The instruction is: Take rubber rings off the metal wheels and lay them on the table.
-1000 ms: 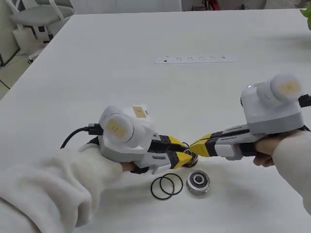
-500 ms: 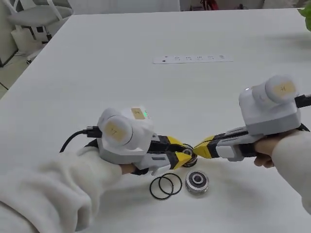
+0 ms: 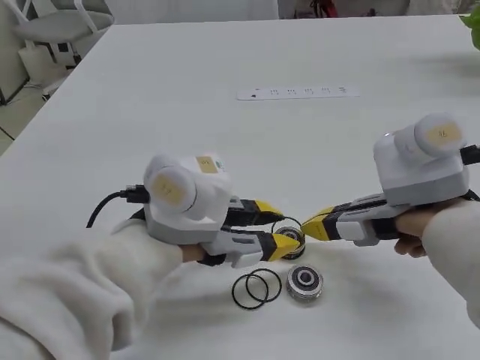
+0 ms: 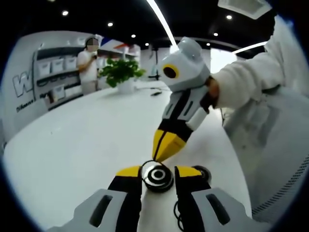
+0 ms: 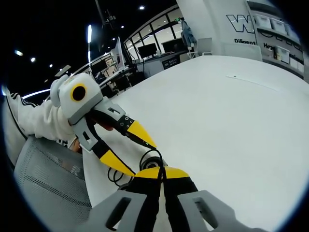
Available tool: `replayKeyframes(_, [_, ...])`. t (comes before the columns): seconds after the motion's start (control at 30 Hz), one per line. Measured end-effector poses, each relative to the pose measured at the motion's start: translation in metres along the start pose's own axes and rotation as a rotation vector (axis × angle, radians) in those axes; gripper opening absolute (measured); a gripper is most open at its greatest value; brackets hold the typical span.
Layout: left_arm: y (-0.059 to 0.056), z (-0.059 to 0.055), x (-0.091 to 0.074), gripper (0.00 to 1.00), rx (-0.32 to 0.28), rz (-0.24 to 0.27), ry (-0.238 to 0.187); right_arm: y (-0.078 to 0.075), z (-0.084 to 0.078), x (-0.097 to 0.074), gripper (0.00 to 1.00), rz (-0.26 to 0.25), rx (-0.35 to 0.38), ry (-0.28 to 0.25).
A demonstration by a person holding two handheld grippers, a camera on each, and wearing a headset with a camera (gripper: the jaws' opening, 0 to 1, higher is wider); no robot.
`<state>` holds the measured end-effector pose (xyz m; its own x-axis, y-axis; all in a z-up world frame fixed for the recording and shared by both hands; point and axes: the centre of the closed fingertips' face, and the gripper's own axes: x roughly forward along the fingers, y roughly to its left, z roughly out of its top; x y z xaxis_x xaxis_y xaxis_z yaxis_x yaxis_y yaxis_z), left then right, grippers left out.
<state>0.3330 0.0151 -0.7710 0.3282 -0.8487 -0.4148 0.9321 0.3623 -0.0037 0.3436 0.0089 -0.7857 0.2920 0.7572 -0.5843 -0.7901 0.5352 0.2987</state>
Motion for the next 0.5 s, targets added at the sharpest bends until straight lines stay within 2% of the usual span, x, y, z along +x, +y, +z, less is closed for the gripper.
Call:
replayKeyframes(0.13, [0.002, 0.004, -0.006, 0.37, 0.014, 0.006, 0.003, -0.001, 0.001, -0.001, 0.0, -0.006, 0.002, -0.005])
replayKeyframes(0.27, [0.003, 0.01, -0.014, 0.41, 0.025, 0.013, -0.005, -0.002, 0.005, -0.004, 0.0, -0.008, 0.01, -0.019])
replayKeyframes(0.5, [0.006, 0.018, -0.03, 0.5, 0.022, 0.056, -0.032, -0.002, 0.01, -0.006, 0.0, -0.005, 0.019, -0.038])
